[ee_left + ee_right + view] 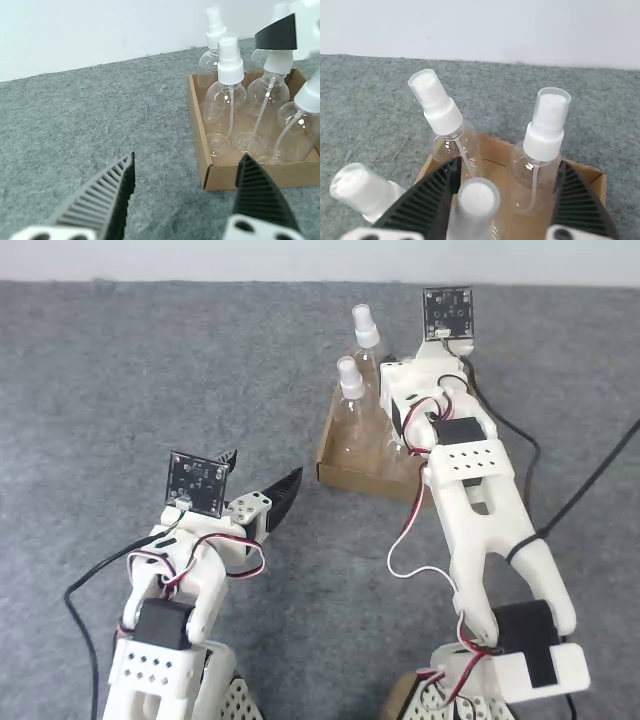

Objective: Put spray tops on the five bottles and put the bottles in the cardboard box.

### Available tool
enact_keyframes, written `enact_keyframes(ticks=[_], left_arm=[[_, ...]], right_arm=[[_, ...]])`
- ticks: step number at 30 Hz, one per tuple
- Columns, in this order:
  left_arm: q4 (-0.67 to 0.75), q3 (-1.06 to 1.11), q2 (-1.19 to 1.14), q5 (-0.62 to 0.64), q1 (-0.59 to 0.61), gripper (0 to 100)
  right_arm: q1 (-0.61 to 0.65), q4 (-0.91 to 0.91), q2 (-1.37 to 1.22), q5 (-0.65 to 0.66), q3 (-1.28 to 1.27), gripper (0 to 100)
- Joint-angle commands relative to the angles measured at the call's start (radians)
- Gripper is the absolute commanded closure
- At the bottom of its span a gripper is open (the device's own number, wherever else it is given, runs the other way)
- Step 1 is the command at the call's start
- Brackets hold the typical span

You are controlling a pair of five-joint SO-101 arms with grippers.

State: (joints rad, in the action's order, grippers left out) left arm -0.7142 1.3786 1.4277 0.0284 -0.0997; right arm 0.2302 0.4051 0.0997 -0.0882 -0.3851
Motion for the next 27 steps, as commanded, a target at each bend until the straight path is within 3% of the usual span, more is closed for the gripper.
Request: enact_keyframes(ticks=[1, 18, 27], left_arm=[[0.025, -0.01, 0.011, -0.003, 0.006, 70], [0.025, -0.008, 0.011, -0.003, 0.005, 70], [0.025, -0.008, 0.011, -0.003, 0.006, 70]], right_arm=[[-0.005, 0.004, 0.079, 0.017, 0.055, 74.2], [-0.033, 0.354, 0.133, 0.012, 0.45, 74.0], [-0.061, 0.602, 0.398, 0.017, 0.367, 74.2]])
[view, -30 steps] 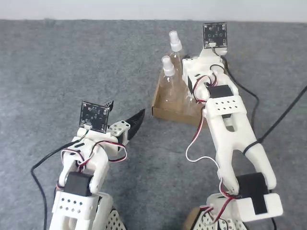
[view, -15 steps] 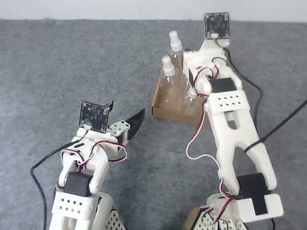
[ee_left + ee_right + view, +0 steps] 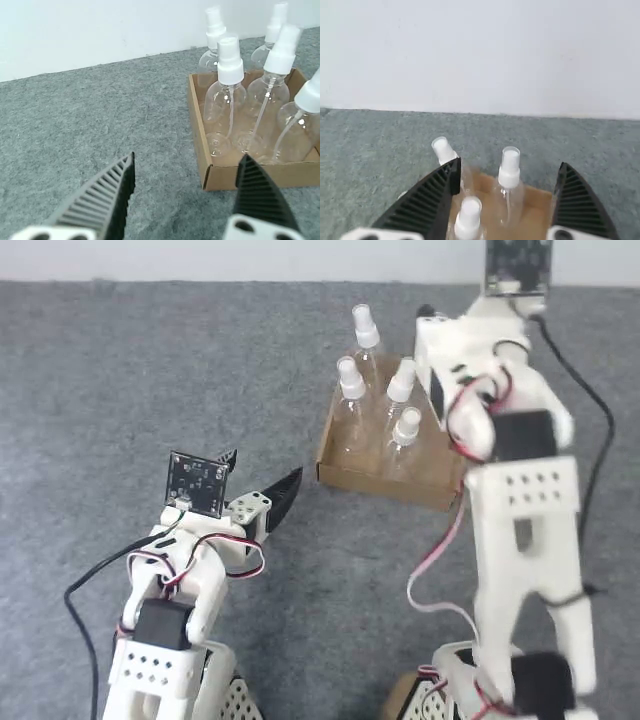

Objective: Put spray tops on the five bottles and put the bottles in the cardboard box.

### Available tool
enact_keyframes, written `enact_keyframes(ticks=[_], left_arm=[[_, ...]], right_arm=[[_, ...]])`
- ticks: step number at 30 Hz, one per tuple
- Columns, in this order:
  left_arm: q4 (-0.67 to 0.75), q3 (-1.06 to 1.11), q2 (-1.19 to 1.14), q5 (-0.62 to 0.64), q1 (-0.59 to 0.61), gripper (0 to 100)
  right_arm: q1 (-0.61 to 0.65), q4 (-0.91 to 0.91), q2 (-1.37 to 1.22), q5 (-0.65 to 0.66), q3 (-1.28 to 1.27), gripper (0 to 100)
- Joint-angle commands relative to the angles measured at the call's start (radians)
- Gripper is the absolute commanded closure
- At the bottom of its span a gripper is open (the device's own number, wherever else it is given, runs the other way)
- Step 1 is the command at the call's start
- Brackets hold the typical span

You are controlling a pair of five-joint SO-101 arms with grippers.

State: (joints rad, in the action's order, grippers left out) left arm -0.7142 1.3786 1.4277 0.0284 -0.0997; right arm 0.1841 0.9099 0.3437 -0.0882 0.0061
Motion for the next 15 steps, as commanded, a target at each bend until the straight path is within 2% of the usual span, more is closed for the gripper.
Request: enact_keyframes(ticks=[1, 8, 11, 15], left_arm=[[0.025, -0.008, 0.011, -0.003, 0.006, 70], [0.025, -0.016, 0.012, -0.003, 0.008, 70], [0.0, -0.035, 0.012, -0.003, 0.017, 70], [-0.055, -0.045, 0.012, -0.005, 0.14, 70]], right_arm=[[-0.015, 0.122, 0.186, 0.017, -0.069, 74.2], [-0.015, 0.16, 0.479, 0.02, -0.545, 74.2], [-0.016, 0.165, 0.653, 0.094, -0.732, 74.3], [-0.022, 0.165, 0.901, 0.186, -0.948, 82.8]])
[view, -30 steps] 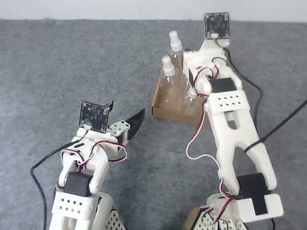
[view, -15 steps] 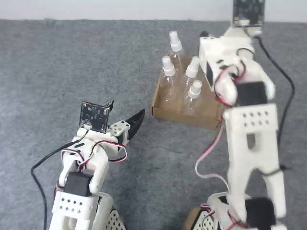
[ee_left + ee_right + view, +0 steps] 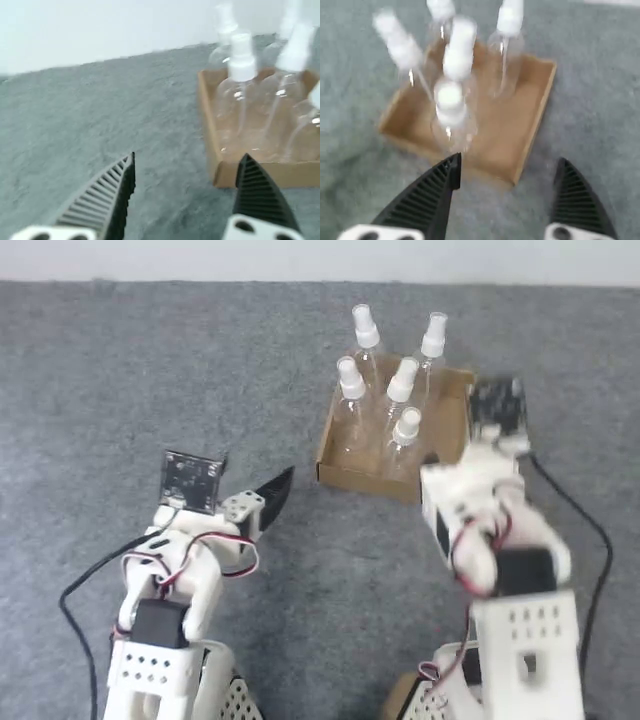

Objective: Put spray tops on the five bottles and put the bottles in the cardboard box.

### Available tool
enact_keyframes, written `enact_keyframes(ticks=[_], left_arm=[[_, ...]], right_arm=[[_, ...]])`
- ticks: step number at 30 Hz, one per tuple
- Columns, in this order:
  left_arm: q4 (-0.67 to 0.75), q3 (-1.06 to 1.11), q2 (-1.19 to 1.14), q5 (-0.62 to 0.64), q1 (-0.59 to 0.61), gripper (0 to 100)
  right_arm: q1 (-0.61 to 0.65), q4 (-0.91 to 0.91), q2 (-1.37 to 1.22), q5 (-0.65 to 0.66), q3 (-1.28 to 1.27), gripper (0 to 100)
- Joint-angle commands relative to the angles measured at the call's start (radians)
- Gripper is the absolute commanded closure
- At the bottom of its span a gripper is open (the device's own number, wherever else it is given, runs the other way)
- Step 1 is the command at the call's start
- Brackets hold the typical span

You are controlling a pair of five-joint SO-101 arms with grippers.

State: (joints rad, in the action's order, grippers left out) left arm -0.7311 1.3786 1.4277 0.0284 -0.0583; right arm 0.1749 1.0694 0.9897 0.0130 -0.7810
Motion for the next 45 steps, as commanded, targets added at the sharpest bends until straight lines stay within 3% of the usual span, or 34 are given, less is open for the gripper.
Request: enact_keyframes(ticks=[1, 5, 9, 14, 21, 26, 34, 45], left_arm=[[-0.052, -0.047, 0.012, -0.006, 0.143, 70], [-0.063, -0.045, 0.014, -0.094, 0.298, 70], [-0.086, -0.041, 0.014, -0.132, 0.387, 70], [-0.201, -0.018, 0.063, -0.137, 0.391, 78], [-0.276, 0.231, 0.42, -0.137, 0.393, 82], [-0.161, 0.311, 0.348, -0.133, 0.393, 82], [-0.16, 0.309, 0.341, -0.135, 0.397, 82], [-0.502, 0.305, 0.348, -0.137, 0.427, 82]], right_arm=[[-0.022, 0.005, 0.317, 0.095, -0.209, 86.8], [-0.051, 0.005, 0.518, 0.172, -0.384, 99.8], [-0.054, 0.007, 0.688, 0.226, -0.559, 96.1], [-0.056, 0.005, 0.839, 0.229, -0.744, 96.1], [-0.056, -0.001, 0.826, 0.229, -0.864, 95.7], [-0.062, 0.005, 0.826, 0.23, -0.901, 95.7], [-0.246, 0.007, 0.826, 0.229, -0.902, 95.8], [-0.272, 0.007, 0.826, 0.229, -0.902, 95.8]])
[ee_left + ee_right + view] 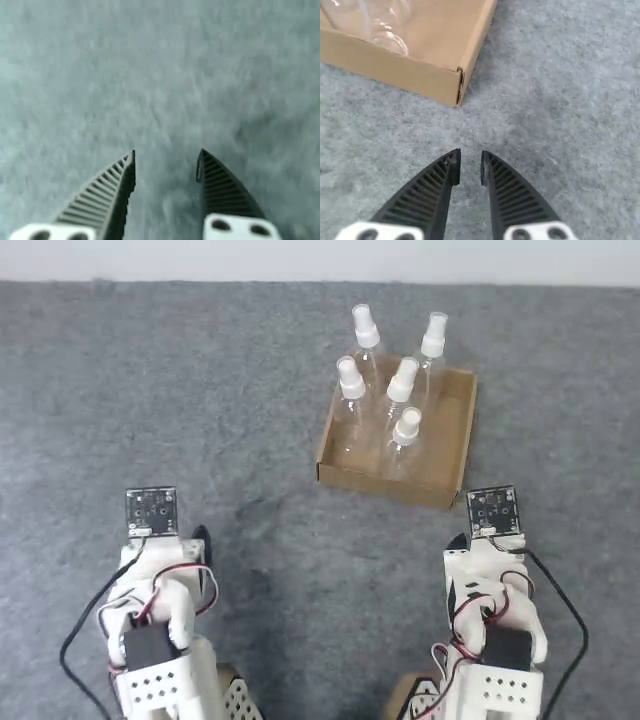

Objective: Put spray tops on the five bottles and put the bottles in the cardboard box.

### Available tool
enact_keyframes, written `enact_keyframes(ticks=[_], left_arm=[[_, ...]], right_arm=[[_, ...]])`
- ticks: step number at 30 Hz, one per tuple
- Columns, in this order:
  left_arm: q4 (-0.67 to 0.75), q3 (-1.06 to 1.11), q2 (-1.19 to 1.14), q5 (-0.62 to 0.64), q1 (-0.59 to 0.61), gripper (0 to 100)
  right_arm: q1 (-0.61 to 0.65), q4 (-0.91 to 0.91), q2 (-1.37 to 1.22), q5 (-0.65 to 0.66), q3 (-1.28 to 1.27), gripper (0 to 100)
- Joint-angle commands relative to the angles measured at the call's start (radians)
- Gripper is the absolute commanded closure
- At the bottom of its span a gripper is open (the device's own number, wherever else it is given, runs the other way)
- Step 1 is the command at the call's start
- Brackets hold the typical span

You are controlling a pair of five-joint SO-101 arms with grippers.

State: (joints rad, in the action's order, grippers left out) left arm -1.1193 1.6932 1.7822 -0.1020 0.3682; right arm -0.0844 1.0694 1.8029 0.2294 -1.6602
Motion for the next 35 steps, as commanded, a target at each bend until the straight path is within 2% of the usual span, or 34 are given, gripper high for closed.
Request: enact_keyframes(ticks=[1, 35], left_arm=[[-0.115, -0.01, 0.0, -0.006, 0.0, 82], [-0.123, -0.008, 0.038, -0.005, 0.002, 82]], right_arm=[[-0.013, 0.007, 0.013, 0.012, -0.023, 95.8], [-0.013, 0.007, 0.013, 0.012, -0.023, 95.8]])
